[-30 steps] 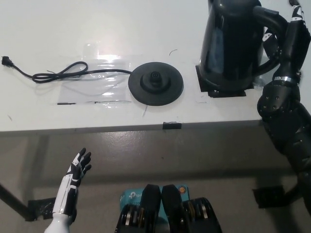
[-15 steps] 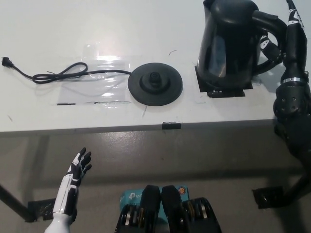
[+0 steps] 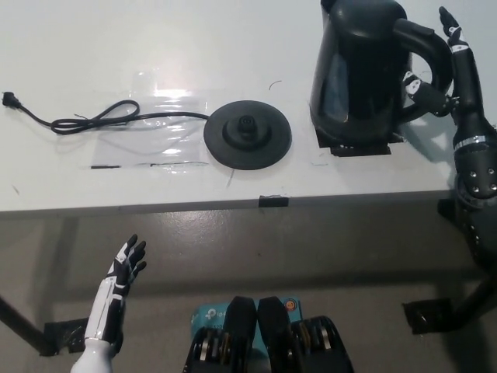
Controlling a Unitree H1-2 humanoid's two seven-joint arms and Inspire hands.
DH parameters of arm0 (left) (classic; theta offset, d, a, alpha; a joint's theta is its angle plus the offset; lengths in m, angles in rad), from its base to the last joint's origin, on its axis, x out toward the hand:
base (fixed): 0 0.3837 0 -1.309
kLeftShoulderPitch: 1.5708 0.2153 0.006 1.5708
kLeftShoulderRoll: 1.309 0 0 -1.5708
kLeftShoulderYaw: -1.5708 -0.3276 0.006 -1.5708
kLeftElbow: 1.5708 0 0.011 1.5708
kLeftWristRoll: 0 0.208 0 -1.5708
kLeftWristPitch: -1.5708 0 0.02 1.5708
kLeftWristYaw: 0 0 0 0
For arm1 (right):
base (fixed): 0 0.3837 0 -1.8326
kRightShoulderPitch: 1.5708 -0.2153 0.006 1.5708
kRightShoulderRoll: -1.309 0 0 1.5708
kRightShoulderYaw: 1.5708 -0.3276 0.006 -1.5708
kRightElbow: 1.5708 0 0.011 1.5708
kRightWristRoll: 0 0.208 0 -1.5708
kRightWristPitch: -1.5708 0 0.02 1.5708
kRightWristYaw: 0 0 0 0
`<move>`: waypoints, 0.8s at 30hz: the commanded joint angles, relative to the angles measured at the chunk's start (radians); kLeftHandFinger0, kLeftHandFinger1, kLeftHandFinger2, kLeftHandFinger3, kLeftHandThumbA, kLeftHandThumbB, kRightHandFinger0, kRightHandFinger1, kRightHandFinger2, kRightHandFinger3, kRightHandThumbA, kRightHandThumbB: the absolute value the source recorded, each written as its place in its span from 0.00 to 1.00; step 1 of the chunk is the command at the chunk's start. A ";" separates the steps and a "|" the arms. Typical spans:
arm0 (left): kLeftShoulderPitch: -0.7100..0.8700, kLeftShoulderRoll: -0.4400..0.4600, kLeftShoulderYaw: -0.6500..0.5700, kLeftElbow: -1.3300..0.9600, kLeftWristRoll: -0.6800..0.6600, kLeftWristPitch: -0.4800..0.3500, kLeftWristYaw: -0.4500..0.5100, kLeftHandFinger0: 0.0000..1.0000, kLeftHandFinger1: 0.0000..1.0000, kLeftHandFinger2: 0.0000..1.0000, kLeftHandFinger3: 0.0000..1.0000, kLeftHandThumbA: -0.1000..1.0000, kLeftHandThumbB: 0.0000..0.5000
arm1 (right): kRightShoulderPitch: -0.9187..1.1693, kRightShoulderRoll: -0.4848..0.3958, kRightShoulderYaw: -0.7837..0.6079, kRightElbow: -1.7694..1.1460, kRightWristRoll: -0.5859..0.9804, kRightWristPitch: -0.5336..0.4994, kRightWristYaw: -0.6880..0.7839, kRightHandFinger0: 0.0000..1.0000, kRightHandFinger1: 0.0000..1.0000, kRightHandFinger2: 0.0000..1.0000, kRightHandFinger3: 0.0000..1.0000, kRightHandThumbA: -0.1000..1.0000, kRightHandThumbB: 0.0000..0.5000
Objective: Use the right hand to grab the handle of the kettle from the base and place it on the right side
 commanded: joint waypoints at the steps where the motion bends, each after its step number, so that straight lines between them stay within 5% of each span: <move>1: -0.018 0.009 0.012 -0.025 -0.028 -0.037 -0.010 1.00 1.00 1.00 1.00 1.00 1.00 | 0.023 -0.045 -0.045 -0.234 0.180 0.083 0.215 1.00 1.00 1.00 1.00 1.00 1.00; 13: -0.025 0.008 0.018 -0.021 -0.025 -0.037 -0.012 1.00 1.00 1.00 1.00 1.00 1.00 | 0.096 -0.048 -0.132 -0.394 0.281 0.095 0.289 1.00 1.00 1.00 1.00 0.98 1.00; 19: -0.027 0.010 0.019 -0.023 -0.029 -0.037 -0.019 1.00 1.00 1.00 1.00 1.00 1.00 | 0.159 -0.034 -0.209 -0.501 0.156 0.076 0.138 1.00 1.00 1.00 1.00 1.00 1.00; 24: -0.046 0.014 0.020 -0.014 -0.035 -0.037 -0.027 1.00 1.00 1.00 1.00 1.00 1.00 | 0.304 0.059 -0.251 -0.809 -0.175 -0.019 -0.051 1.00 1.00 1.00 1.00 1.00 0.96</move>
